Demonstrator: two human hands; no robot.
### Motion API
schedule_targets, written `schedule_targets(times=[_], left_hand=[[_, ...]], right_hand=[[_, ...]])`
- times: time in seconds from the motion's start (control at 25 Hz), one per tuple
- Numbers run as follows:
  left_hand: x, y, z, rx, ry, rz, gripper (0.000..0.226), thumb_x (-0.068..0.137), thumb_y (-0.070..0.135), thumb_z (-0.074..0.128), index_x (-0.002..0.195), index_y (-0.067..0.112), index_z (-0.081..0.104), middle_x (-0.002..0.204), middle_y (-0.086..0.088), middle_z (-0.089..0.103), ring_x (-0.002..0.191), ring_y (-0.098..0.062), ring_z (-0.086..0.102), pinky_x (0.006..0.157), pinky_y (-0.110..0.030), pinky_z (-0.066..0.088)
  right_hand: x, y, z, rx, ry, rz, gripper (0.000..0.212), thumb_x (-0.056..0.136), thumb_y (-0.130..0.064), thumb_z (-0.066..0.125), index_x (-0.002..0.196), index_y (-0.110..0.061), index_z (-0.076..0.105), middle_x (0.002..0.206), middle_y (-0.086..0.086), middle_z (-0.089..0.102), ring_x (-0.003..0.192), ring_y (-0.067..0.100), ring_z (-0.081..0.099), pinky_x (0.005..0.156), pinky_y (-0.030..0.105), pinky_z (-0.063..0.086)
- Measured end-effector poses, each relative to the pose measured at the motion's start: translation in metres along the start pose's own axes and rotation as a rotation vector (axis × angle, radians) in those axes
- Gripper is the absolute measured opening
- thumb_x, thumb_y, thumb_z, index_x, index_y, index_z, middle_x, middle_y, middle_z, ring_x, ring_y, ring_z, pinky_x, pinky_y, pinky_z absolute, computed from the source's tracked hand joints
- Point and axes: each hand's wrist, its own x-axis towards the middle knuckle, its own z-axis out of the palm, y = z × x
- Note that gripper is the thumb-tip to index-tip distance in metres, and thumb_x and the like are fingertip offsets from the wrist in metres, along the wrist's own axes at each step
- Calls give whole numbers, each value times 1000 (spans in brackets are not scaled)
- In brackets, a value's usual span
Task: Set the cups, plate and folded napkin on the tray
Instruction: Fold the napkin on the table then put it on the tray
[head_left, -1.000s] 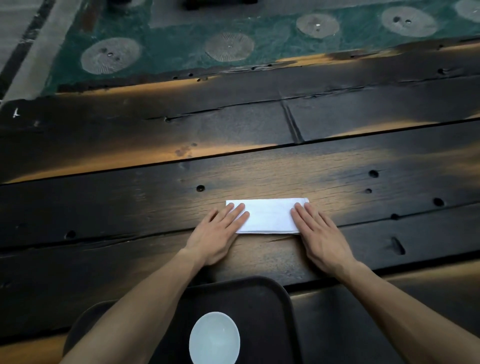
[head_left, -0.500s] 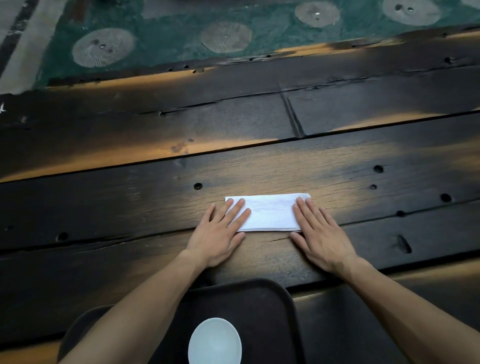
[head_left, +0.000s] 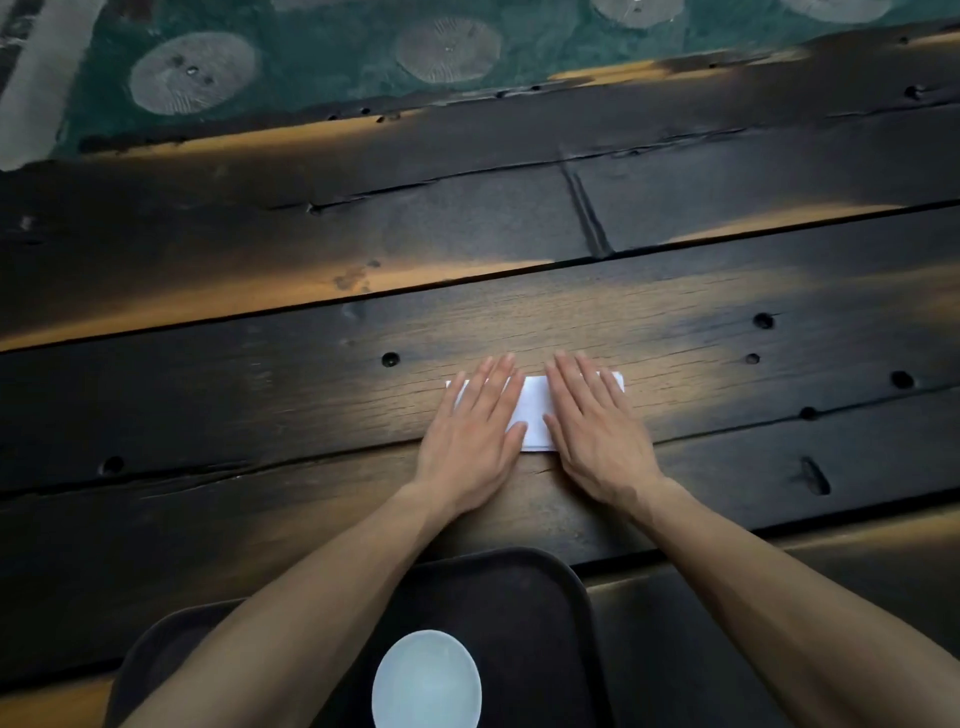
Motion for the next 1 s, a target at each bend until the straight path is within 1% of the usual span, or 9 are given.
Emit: schedule_targets(times=[0.16,0.24,0.32,0.44,0.56,0.68,0.76,0.84,1.0], left_hand=[[27,17,13,20,-42,-65,61,101,41,9,157,17,-1,165,1,-4,151,-15,-8,121,-38,-1],[26,13,24,47,-56,-92,61,100,43,4,156,19,-3,165,4,-3,150,-13,-8,121,-39,-4],[22,11,31,55,-36,-114,63,97,46,0,156,23,-2,165,6,0,151,-13,-5,121,-42,-5],[27,10,37,5,-14,-148,63,96,50,5,155,28,2,165,4,5,151,-17,-1,121,-47,-5],[26,9,37,17,-40,-217,66,94,57,3,155,33,-1,165,1,-5,151,-21,-8,119,-52,-8],[18,-3,34,14,-73,-228,71,91,65,0,155,35,-6,163,0,-16,150,-20,-17,119,-51,-8],[12,-13,33,26,-61,-174,70,94,63,4,156,32,-4,164,-3,-13,150,-20,-16,120,-47,-5],[12,-18,34,16,-36,-151,68,97,61,12,157,30,0,165,-5,-10,150,-21,-13,121,-45,-4],[13,-16,39,9,-27,-155,70,95,61,13,157,31,0,164,-5,-11,150,-23,-14,121,-45,-3]], right_hand=[[19,-7,16,-49,-96,-2,64,101,-36,22,155,-13,0,164,3,-1,150,29,-8,120,48,-5],[19,-5,24,-73,-96,33,63,99,-40,17,156,-15,5,164,1,1,150,30,-3,119,50,-5],[16,-6,31,-81,-55,49,65,97,-42,13,155,-15,15,164,2,10,150,32,8,120,52,0],[20,-5,34,-61,-31,69,63,96,-41,17,154,-16,22,162,2,19,149,31,15,119,54,6],[19,-5,36,-84,-56,69,66,95,-45,10,156,-20,10,164,1,9,150,29,5,119,54,-2],[18,4,34,-80,-70,58,73,93,-61,3,155,-25,0,164,-1,-3,150,27,-5,117,54,-13],[15,15,32,-68,-53,76,77,92,-68,5,155,-25,1,164,1,-1,151,25,-4,119,49,-10],[12,24,34,-32,-27,86,77,93,-67,8,156,-24,3,164,3,2,151,22,-4,121,43,-6],[13,23,40,6,12,117,74,94,-64,20,155,-24,12,164,2,12,150,22,6,121,42,1]])
